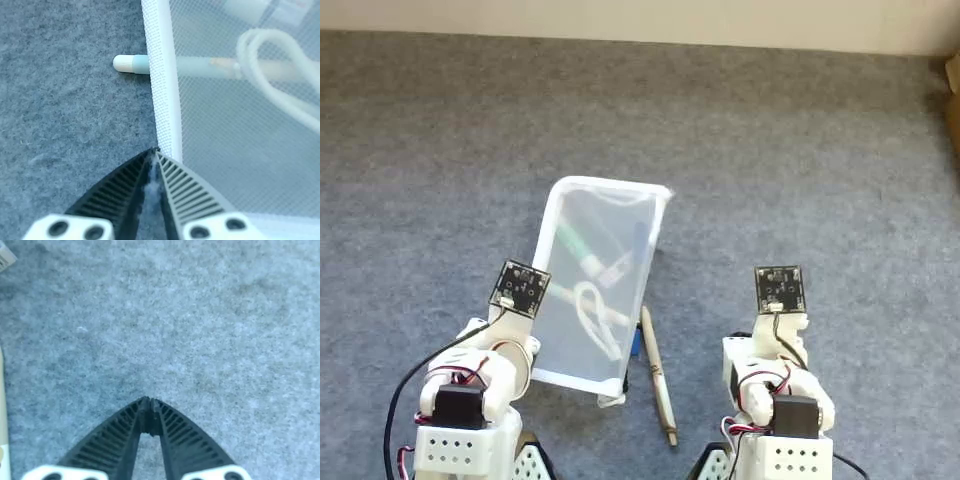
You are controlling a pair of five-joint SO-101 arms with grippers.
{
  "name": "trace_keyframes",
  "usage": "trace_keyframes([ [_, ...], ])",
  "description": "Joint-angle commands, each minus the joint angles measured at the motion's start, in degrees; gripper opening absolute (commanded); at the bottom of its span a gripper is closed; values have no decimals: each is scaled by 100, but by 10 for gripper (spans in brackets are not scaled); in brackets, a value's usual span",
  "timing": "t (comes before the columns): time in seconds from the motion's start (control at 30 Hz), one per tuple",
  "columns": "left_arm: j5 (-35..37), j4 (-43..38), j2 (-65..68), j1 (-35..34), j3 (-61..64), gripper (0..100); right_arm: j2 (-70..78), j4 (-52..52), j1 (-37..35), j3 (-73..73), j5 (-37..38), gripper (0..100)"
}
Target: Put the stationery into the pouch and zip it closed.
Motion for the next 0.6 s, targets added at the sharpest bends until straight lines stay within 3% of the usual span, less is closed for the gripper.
trace_keyframes([
  [0.0,62,53,-31,-22,119,10,-48,22,66,620,26,6],
  [0.13,35,158,-66,-57,92,11,-48,22,66,620,26,6],
  [0.37,26,-484,-66,-75,84,11,-48,22,84,637,62,6],
  [0.57,35,-1363,-66,-1059,92,8,-48,40,171,602,70,6],
])
